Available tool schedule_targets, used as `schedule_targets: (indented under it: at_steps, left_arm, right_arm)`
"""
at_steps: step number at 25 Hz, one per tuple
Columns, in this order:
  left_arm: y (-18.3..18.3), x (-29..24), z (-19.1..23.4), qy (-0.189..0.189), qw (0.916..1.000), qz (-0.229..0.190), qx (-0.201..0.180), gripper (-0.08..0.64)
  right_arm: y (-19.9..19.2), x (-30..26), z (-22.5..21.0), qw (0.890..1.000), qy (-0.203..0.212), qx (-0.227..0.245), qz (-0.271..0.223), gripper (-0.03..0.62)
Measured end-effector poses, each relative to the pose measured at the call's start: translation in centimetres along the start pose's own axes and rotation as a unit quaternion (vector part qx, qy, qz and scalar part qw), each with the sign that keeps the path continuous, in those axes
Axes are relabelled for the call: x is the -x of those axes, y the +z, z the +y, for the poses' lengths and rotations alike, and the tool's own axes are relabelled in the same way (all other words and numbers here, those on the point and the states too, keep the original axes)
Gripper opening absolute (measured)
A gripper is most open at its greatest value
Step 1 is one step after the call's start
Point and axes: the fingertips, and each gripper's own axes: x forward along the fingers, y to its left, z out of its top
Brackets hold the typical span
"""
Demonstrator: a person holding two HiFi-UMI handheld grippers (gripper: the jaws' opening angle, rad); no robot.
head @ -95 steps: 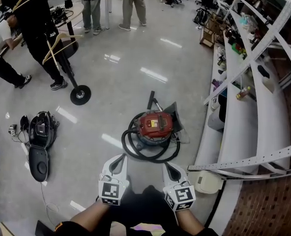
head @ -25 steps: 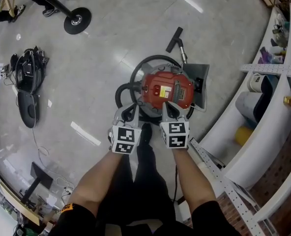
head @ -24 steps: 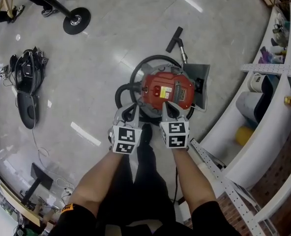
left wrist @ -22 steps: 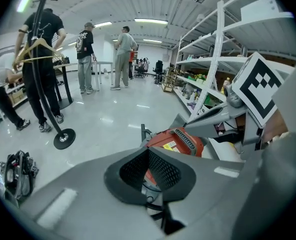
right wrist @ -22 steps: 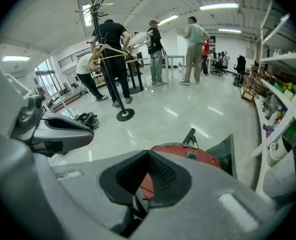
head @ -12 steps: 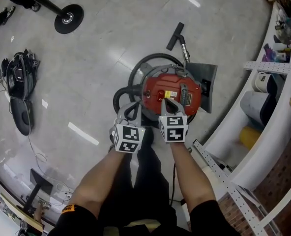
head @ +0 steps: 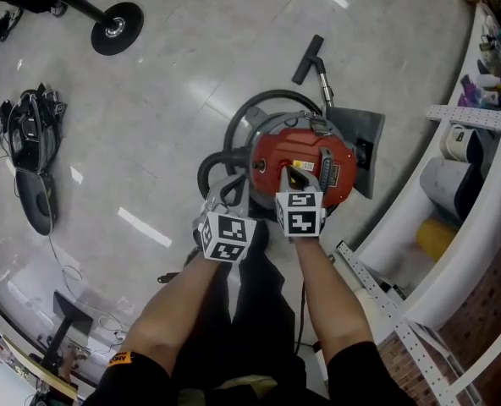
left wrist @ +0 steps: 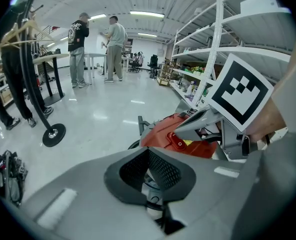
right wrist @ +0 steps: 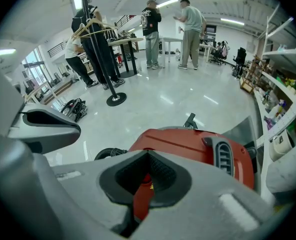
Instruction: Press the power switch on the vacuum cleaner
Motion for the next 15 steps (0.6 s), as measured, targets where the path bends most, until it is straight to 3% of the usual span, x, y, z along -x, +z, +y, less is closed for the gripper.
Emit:
schedule_targets:
  at_steps: [15]
  left_arm:
    - [2.7, -1.1, 1.3, 0.003, 0.9999, -0.016, 0.002, 0.015]
  right_arm:
    - [0.1, -1.3, -0.1, 1.0, -0.01, -0.001, 0.025, -0.006]
